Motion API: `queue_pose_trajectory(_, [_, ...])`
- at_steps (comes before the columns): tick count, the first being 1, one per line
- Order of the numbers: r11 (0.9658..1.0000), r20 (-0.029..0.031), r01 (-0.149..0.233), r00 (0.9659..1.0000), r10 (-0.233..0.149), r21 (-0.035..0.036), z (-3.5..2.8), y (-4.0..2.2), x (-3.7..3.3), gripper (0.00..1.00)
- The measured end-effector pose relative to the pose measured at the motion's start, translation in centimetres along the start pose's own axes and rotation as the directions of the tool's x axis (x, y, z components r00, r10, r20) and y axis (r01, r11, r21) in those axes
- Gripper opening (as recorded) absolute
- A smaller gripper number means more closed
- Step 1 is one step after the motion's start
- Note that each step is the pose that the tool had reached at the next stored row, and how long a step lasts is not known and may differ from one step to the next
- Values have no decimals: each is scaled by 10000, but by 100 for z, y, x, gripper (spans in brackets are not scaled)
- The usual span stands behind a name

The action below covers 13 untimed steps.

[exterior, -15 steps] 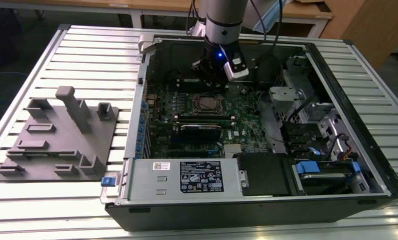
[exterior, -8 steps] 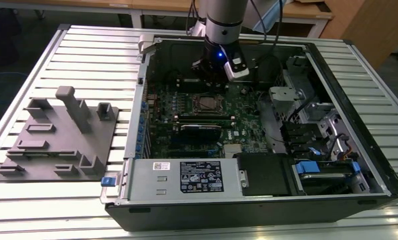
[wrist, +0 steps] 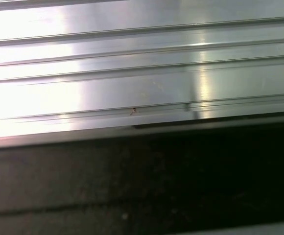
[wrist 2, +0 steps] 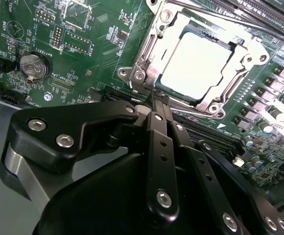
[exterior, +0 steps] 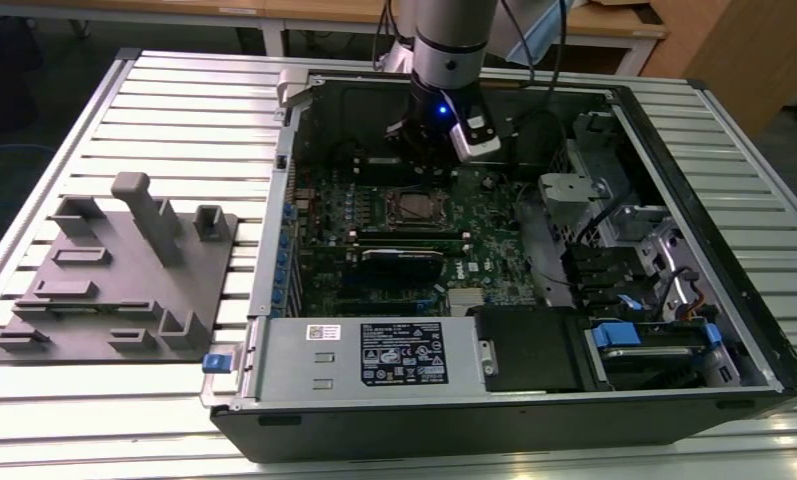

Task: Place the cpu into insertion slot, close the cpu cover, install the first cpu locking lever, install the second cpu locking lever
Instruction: 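Install the first cpu locking lever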

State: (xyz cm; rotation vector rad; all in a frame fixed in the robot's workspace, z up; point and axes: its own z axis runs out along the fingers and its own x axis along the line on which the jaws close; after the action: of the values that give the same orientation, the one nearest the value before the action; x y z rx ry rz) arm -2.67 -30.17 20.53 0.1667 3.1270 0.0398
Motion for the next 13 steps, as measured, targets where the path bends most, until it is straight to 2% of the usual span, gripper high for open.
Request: queue_pose_trajectory(13, [10000,0,0,10000,0,4,26,1,-15,11])
